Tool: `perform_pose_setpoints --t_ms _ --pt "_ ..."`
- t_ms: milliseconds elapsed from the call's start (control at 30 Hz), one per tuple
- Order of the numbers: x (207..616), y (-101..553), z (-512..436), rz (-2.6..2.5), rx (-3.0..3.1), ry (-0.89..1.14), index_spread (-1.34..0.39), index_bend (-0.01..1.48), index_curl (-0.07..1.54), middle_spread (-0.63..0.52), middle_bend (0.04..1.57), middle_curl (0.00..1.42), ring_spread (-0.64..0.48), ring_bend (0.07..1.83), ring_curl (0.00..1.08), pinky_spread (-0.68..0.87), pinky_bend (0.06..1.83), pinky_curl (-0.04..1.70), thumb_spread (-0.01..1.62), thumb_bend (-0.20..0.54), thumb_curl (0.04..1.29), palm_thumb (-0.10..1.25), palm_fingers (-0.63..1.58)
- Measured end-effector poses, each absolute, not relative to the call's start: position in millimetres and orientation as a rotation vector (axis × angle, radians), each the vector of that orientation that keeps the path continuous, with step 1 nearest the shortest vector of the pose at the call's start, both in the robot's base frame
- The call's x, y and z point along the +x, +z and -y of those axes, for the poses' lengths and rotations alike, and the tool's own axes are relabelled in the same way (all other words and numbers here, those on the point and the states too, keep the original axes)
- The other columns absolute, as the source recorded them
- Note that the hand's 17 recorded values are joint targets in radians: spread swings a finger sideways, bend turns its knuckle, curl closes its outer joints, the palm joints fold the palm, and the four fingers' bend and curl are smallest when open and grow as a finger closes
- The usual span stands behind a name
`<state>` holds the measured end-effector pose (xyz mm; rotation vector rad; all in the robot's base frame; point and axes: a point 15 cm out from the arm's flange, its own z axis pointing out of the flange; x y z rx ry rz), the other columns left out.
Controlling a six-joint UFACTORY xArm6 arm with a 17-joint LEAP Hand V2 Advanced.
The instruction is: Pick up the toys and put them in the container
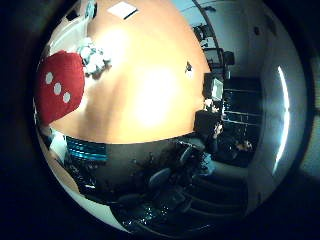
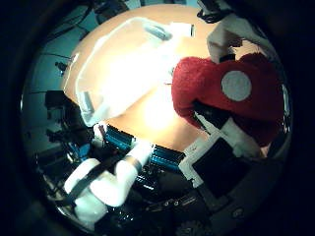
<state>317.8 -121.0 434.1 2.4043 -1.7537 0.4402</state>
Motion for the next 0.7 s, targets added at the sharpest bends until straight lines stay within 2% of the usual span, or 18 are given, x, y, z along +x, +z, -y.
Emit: perform_pose_setpoints --t_ms 267,700 --pt "343 462 27 1.683 2.539 0.478 -0.41 1.29 0.61 -0.30 0.36 0.40 0.09 0.17 0.10 0.40 0.19 0.25 1.09 -0.014 0.35 1.05 0.34" --pt "368 451 -74 1.556 2.668 0.444 -0.41 1.27 0.61 -0.32 0.36 0.40 0.08 0.17 0.10 0.40 0.19 0.23 1.09 -0.014 0.34 1.04 0.35"
